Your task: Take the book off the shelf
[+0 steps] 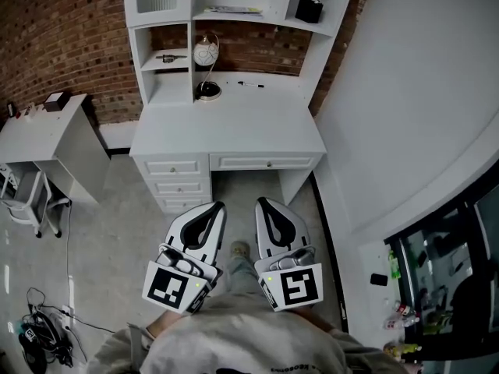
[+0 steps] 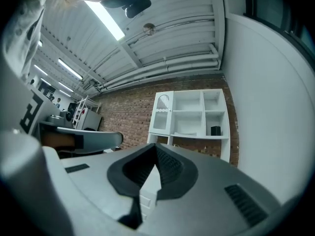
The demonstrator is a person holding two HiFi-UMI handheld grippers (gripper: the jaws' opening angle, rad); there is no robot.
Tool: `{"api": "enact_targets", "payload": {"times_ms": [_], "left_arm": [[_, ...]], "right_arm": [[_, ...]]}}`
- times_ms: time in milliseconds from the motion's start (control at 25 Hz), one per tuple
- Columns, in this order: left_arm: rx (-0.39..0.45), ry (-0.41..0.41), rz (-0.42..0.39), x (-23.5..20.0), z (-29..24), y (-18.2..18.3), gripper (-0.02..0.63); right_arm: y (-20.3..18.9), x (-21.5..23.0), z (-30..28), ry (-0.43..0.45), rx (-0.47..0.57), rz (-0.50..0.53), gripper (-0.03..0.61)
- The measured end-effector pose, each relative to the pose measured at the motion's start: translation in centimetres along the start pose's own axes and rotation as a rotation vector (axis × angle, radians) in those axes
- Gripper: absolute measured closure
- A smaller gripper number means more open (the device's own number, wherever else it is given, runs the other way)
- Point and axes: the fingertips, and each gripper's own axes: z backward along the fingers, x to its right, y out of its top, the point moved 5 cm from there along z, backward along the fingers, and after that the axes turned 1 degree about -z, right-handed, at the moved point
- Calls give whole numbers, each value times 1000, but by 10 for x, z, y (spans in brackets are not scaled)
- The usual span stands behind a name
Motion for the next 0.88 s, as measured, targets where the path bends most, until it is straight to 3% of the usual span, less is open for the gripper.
{"api": "enact_targets", "payload": {"times_ms": [280,520,880], "left_arm": [[52,13,-33,-26,-38,3,604],[40,9,-36,-56,-93,-11,604],[25,85,-51,-105,-175,-11,604]], "right_arm": [[1,26,-42,15,59,21,560],[-13,71,-92,-9,90,-2,560],[-20,137,-175,23,109,-38,560]]}}
